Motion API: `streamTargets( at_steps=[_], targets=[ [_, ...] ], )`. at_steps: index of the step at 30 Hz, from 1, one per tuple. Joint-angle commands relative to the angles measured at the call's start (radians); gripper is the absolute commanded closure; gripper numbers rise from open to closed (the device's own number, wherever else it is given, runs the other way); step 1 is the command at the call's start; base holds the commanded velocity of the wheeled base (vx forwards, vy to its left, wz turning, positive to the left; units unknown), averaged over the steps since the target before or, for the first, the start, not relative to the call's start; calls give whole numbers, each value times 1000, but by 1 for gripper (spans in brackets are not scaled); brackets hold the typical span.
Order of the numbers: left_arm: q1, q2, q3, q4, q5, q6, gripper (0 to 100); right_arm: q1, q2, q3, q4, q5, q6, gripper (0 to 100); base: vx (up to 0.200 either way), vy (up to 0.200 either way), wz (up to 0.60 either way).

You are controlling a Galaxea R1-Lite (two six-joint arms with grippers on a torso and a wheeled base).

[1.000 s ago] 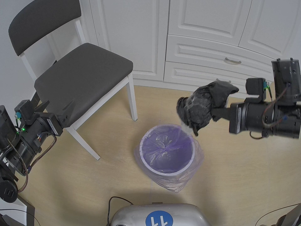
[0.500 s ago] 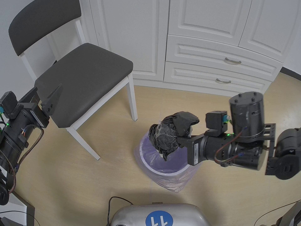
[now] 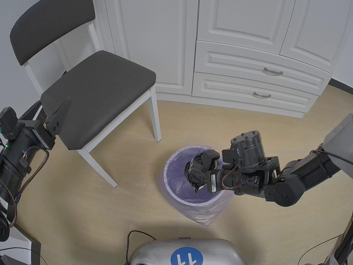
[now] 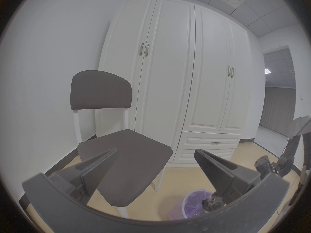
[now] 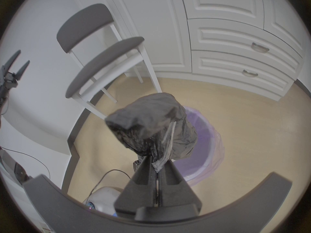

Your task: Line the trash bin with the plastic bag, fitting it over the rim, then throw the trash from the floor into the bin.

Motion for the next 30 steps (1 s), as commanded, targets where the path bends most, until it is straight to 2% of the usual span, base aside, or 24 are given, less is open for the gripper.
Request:
streamTargets(
  at_steps=[1, 6, 16, 23, 26, 30],
  targets=[
    [0, 1, 1, 0, 0, 1, 0, -9, 132, -37, -1, 0, 3, 100, 0, 0, 0],
    [-2, 3, 3, 0, 0, 1, 0, -23, 216, -85, -1, -2, 33, 100, 0, 0, 0],
    [-2, 3, 4, 0, 0, 1, 0, -70, 291, -125, 1, -2, 29, 100, 0, 0, 0],
    [-2, 6, 4, 0, 0, 3, 0, -64, 340, -146, 1, -48, 18, 100, 0, 0, 0],
    [-2, 3, 4, 0, 0, 3, 0, -52, 366, -180, -4, -45, 40, 100, 0, 0, 0],
    [-2, 0, 3, 0, 0, 3, 0, -23, 400, -232, -61, -37, 147, 100, 0, 0, 0]
  ],
)
